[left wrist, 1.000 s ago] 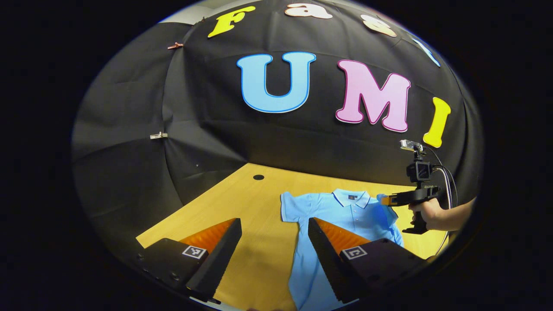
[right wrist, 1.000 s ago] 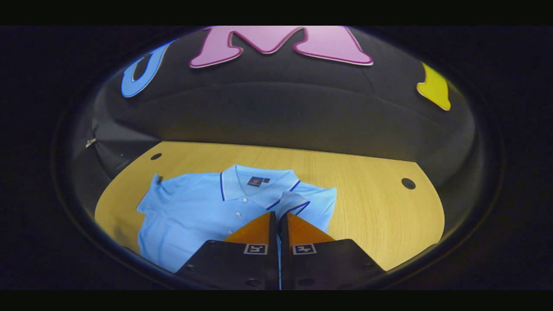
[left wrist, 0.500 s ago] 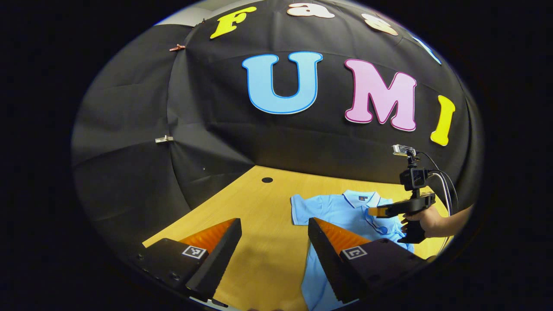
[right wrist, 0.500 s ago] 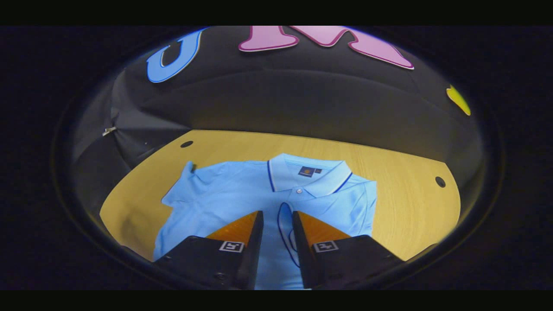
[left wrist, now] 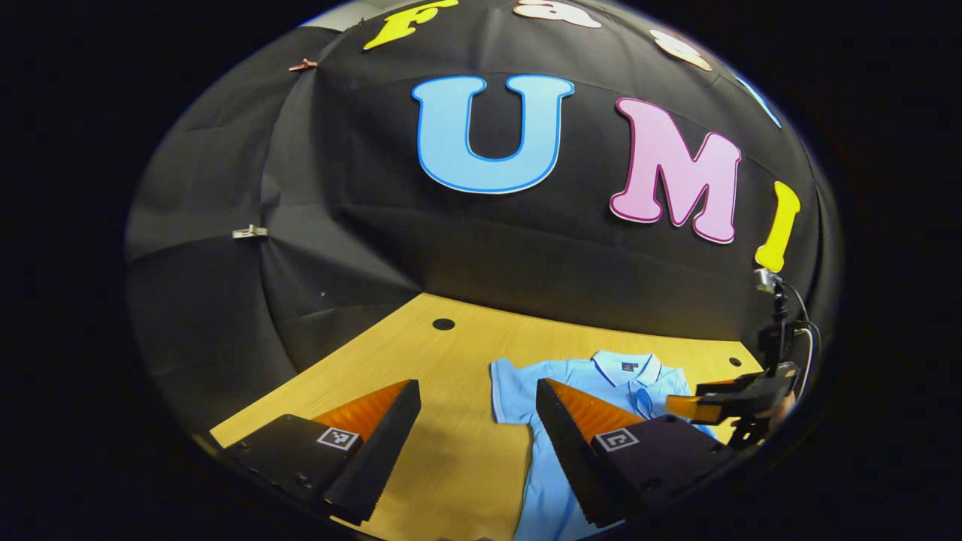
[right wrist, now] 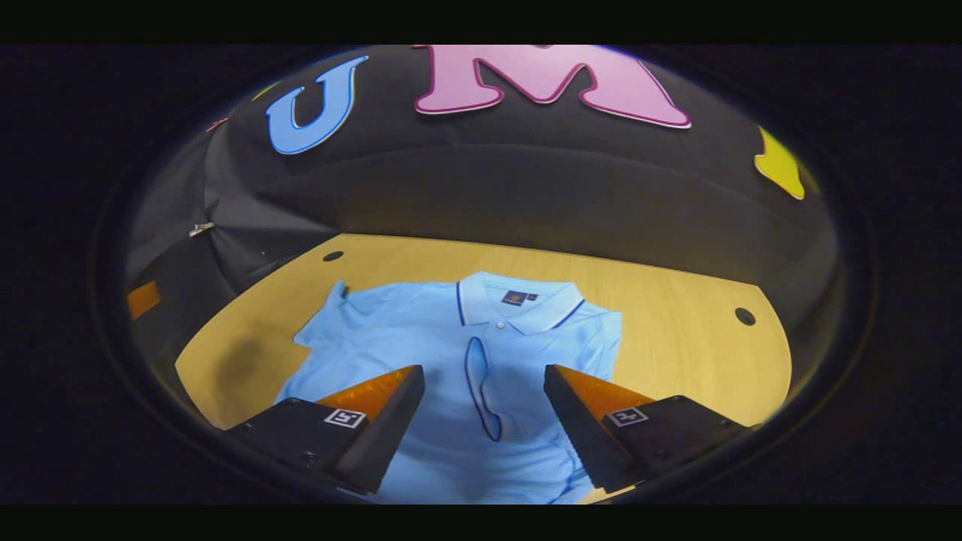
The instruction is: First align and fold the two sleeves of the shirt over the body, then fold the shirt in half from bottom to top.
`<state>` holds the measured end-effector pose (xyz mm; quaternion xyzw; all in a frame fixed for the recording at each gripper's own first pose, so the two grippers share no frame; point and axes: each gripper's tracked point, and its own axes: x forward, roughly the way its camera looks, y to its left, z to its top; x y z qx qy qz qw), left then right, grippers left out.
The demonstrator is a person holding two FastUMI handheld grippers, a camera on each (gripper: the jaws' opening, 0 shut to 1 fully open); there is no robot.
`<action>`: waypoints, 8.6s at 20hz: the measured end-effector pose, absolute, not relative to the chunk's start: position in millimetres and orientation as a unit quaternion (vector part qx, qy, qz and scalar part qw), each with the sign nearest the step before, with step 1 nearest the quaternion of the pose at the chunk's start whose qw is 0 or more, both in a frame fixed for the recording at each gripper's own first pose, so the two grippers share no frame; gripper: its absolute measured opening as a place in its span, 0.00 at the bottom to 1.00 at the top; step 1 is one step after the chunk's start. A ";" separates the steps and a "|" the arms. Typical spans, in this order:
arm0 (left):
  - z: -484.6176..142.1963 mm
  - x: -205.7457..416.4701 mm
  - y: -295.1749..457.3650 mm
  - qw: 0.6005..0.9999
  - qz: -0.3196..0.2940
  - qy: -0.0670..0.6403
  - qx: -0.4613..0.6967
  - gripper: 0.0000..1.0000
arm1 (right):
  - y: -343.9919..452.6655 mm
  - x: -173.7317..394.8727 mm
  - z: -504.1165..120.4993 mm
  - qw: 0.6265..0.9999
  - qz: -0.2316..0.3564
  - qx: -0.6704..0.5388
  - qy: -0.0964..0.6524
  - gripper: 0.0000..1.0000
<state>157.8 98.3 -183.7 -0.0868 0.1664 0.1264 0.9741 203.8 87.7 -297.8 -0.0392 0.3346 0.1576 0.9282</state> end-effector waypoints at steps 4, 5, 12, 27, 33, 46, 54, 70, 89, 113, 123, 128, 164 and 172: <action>-218.4 223.6 99.7 0.975 0.096 0.183 -0.082 0.98 | 48.5 192.8 -281.8 0.940 0.129 -0.030 0.316 0.99; -227.0 239.6 98.2 0.975 0.088 0.187 -0.080 0.98 | 39.3 188.9 -278.8 0.942 0.122 -0.029 0.312 0.99; -307.1 326.7 90.8 0.962 0.073 0.248 -0.083 0.98 | 0.4 142.3 -272.7 0.952 0.088 0.011 0.293 0.99; -374.6 371.5 69.9 0.943 0.050 0.327 -0.030 0.54 | -83.7 113.0 -308.0 0.961 -0.001 0.019 0.275 0.99; -367.4 371.4 62.8 0.943 0.063 0.326 -0.026 0.06 | -84.9 110.7 -319.3 0.957 -0.002 0.031 0.288 0.99; -267.4 361.1 -81.7 0.963 -0.042 0.264 -0.010 0.06 | -76.7 97.7 -326.9 0.946 -0.004 0.043 0.320 0.99; -274.8 302.6 -197.1 0.929 -0.156 0.311 -0.123 0.32 | -72.9 72.6 -321.9 0.942 0.005 0.035 0.335 0.99; -273.2 59.5 -87.4 0.935 -0.130 0.328 -0.030 0.97 | 3.3 -64.2 -295.0 0.924 0.018 0.050 0.380 0.99; -376.2 -88.1 -77.7 0.902 -0.052 0.428 0.005 0.89 | 29.1 -162.3 -358.3 0.895 -0.012 0.006 0.446 0.99; -327.6 -49.8 -101.4 0.895 -0.119 0.430 -0.002 0.07 | 37.5 -101.5 -311.1 0.891 0.069 0.007 0.448 0.02; -245.6 49.7 -100.4 0.920 -0.096 0.376 -0.053 0.06 | 35.6 13.2 -240.5 0.918 0.108 0.020 0.381 0.00; -216.3 109.5 -100.6 0.929 -0.078 0.354 -0.069 0.06 | 31.5 72.9 -223.0 0.924 0.123 0.017 0.361 0.00; -303.9 464.6 -83.8 0.947 -0.051 0.313 -0.053 0.24 | 10.9 392.9 -314.1 0.950 0.085 0.000 0.301 0.27; -219.3 406.1 -90.6 0.974 -0.052 0.220 -0.001 0.99 | -13.0 332.8 -258.2 0.964 0.036 -0.008 0.263 0.95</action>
